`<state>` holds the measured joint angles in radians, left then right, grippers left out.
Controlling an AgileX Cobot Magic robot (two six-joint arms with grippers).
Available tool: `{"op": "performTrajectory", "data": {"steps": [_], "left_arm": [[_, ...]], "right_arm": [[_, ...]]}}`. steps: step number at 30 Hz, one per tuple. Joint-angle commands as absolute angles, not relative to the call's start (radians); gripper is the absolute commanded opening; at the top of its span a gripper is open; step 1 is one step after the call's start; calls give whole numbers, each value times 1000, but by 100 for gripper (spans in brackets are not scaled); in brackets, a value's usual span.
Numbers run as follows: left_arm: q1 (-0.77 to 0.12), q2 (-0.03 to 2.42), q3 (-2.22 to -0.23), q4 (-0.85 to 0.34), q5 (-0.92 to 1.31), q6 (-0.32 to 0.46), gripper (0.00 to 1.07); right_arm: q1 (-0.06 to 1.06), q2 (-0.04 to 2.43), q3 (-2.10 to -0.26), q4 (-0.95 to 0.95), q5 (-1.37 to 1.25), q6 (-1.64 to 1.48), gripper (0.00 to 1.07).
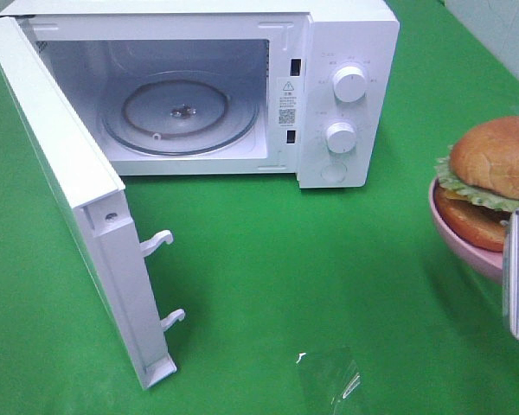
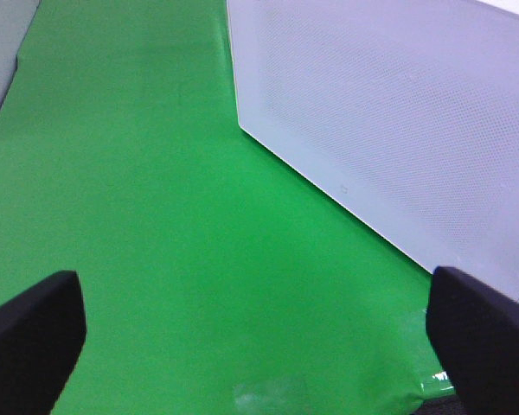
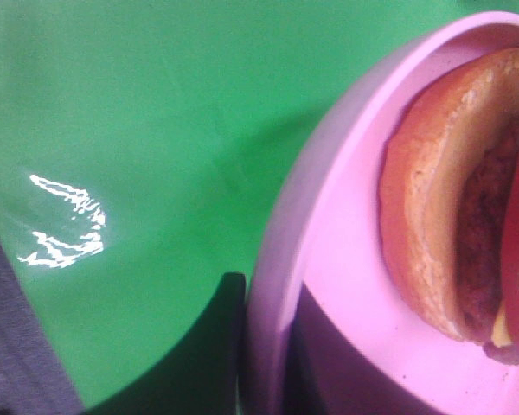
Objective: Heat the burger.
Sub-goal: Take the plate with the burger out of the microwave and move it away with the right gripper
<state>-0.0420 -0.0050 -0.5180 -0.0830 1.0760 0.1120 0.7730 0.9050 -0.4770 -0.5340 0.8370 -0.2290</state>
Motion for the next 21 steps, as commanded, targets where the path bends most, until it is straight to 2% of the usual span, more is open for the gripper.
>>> {"op": "performTrajectory", "data": {"steps": [1, 15, 21], "left_arm": [[-40, -11, -518, -86, 1070, 109, 100], [-40, -11, -518, -86, 1070, 109, 100], [-40, -11, -518, -86, 1070, 109, 100]], "right_arm": [[774, 896, -485, -640, 888, -53, 0], [774, 913, -485, -695, 924, 231, 0], [774, 1048, -487, -757, 925, 432, 0]]}}
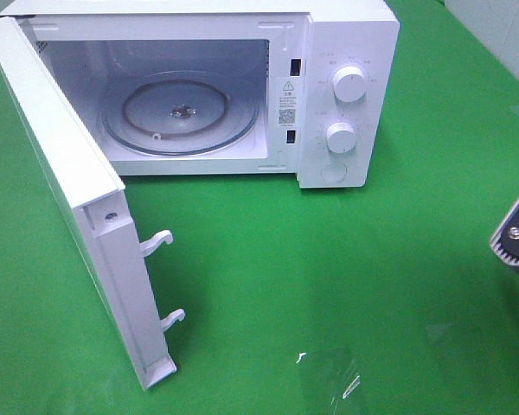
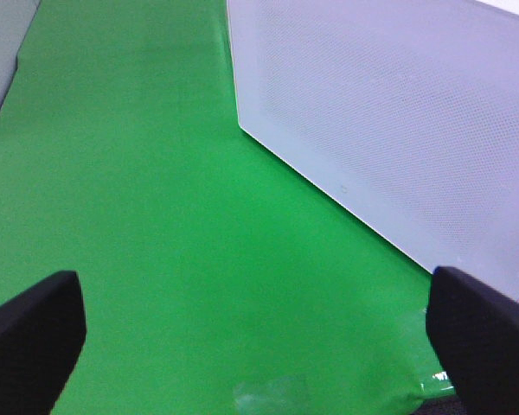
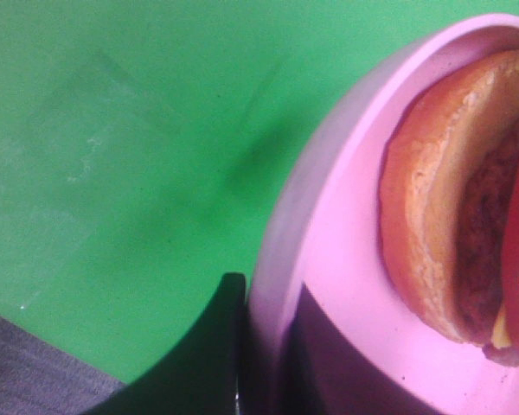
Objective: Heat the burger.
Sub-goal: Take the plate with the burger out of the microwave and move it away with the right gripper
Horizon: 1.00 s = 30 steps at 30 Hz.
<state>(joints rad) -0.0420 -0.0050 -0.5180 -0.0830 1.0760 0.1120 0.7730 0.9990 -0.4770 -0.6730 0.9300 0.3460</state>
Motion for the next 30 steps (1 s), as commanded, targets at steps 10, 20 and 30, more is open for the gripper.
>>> {"op": "performTrajectory", "data": {"steps": [10, 20, 30], "left_arm": [[-40, -11, -518, -86, 1070, 109, 100], [-40, -11, -518, -86, 1070, 109, 100], [-40, -11, -518, -86, 1070, 109, 100]], "right_arm": [[768, 1291, -487, -811, 897, 761, 0], [683, 1434, -487, -847, 778, 889, 0], [544, 1603, -487, -1017, 634, 1091, 1]]}}
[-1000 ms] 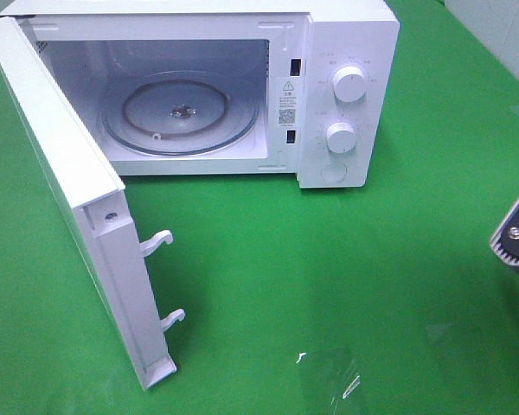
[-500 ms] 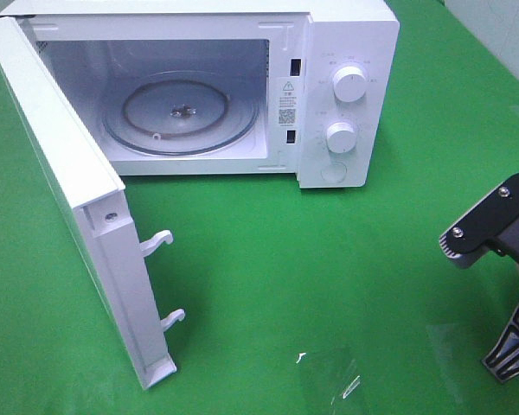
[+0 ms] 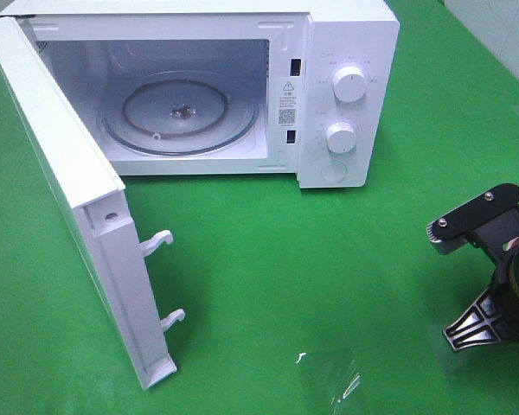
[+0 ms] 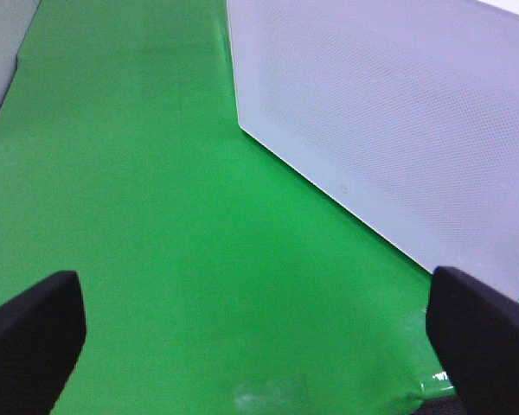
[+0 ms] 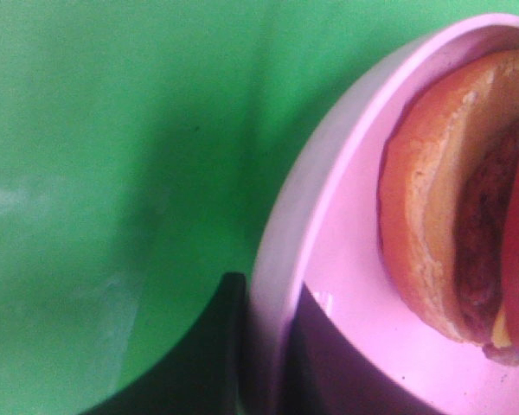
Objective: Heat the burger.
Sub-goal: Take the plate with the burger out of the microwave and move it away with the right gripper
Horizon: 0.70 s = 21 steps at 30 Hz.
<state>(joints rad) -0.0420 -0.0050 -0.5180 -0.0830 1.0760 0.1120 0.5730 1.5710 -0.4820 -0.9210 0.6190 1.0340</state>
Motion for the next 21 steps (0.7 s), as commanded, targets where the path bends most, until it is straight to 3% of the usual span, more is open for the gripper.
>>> {"op": "performTrajectory", "data": {"steps": [1, 13, 17, 21], "left_arm": [[-40, -11, -518, -86, 1070, 109, 100], [-40, -11, -518, -86, 1070, 109, 100], [-40, -11, -518, -86, 1070, 109, 100], [-40, -11, -518, -86, 1070, 109, 100]], "right_arm": [[544, 1603, -487, -1017, 634, 1091, 1], [509, 1730, -565, -1088, 601, 1205, 10], [509, 1719, -581, -1036, 601, 1172, 22], [513, 1679, -600, -924, 600, 1051, 40]]}}
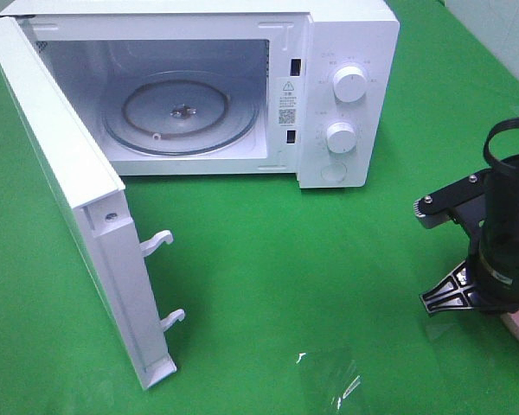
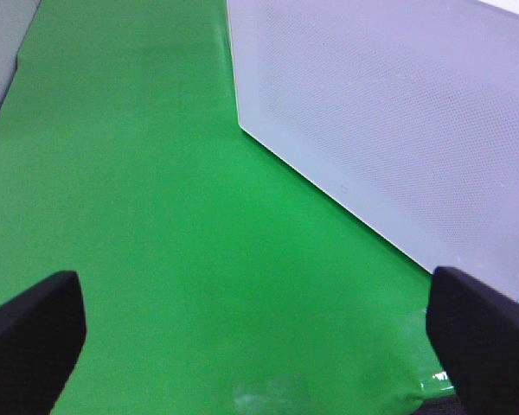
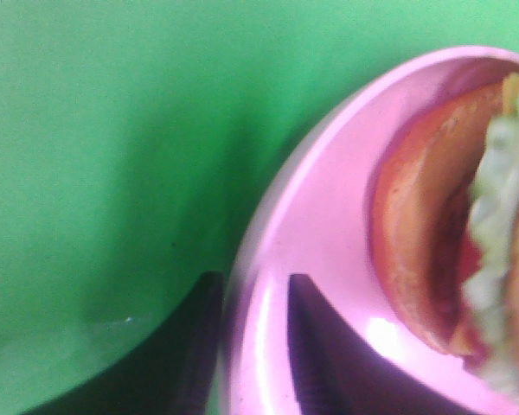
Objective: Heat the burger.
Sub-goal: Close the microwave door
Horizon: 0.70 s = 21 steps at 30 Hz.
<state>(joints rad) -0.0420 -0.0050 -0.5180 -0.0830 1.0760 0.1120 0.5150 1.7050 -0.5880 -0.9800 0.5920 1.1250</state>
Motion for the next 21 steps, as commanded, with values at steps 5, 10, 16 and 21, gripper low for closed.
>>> {"op": "performTrajectory", "data": {"steps": [5, 10, 16, 21], "left_arm": [[-40, -11, -518, -86, 1070, 109, 100], [-40, -11, -518, -86, 1070, 109, 100], [-40, -11, -518, -86, 1070, 109, 100], [-40, -11, -518, -86, 1070, 109, 100]], "right_arm": [[513, 1583, -607, -732, 614, 860, 50], [513, 1524, -607, -632, 629, 752, 50], [513, 1329, -607, -326, 645, 382, 56], [514, 1183, -607, -122, 703, 168, 73]]}}
